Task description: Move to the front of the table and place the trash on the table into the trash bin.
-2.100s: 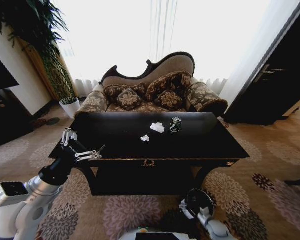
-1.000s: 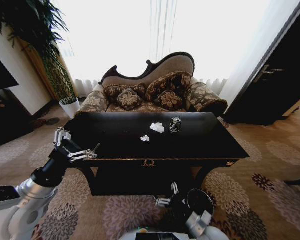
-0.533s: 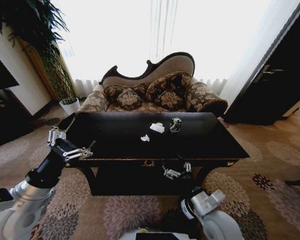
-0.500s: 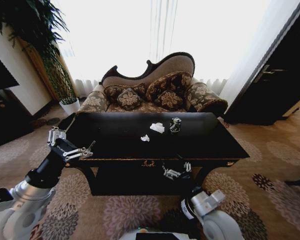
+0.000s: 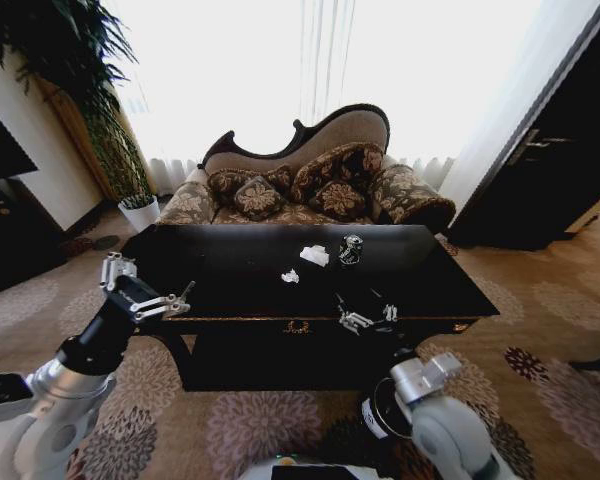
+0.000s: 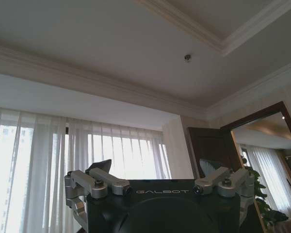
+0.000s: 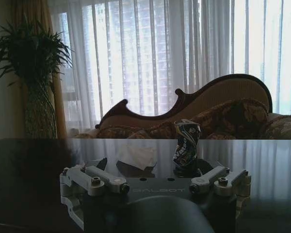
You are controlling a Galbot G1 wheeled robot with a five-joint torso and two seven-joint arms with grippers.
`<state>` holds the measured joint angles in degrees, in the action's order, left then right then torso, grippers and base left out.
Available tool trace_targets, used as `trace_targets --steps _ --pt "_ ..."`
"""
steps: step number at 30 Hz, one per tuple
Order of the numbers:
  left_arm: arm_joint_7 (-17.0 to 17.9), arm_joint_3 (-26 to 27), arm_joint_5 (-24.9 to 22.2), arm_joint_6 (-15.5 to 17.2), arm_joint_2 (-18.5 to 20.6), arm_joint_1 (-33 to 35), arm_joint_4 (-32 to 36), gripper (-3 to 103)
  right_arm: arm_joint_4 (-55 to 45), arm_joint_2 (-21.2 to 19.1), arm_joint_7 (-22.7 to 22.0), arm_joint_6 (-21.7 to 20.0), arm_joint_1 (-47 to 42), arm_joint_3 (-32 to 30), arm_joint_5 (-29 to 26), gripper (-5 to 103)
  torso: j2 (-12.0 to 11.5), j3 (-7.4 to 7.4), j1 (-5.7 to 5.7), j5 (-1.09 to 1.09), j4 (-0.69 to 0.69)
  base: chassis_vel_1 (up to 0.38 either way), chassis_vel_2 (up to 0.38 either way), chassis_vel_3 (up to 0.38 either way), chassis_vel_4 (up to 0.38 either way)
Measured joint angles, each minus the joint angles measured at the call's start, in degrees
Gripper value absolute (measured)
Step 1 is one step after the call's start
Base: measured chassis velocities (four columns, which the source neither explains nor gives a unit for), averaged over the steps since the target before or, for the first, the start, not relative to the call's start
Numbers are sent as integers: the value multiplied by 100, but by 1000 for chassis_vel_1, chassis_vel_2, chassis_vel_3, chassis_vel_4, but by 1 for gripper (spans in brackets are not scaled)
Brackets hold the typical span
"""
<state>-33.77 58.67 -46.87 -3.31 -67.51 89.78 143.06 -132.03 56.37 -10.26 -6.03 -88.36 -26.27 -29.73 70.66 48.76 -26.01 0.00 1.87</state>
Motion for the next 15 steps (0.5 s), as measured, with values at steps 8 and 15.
trace_targets --steps 8,15 --pt "11 212 -109 30 4 44 19 100 414 -431 -34 5 597 68 -263 100 0 0 0 -1 -2 0 0 0 0" --pt "13 185 -6 60 -47 40 20 100 732 -566 -84 -149 1108 261 -438 100 0 0 0 -1 -1 0 0 0 0"
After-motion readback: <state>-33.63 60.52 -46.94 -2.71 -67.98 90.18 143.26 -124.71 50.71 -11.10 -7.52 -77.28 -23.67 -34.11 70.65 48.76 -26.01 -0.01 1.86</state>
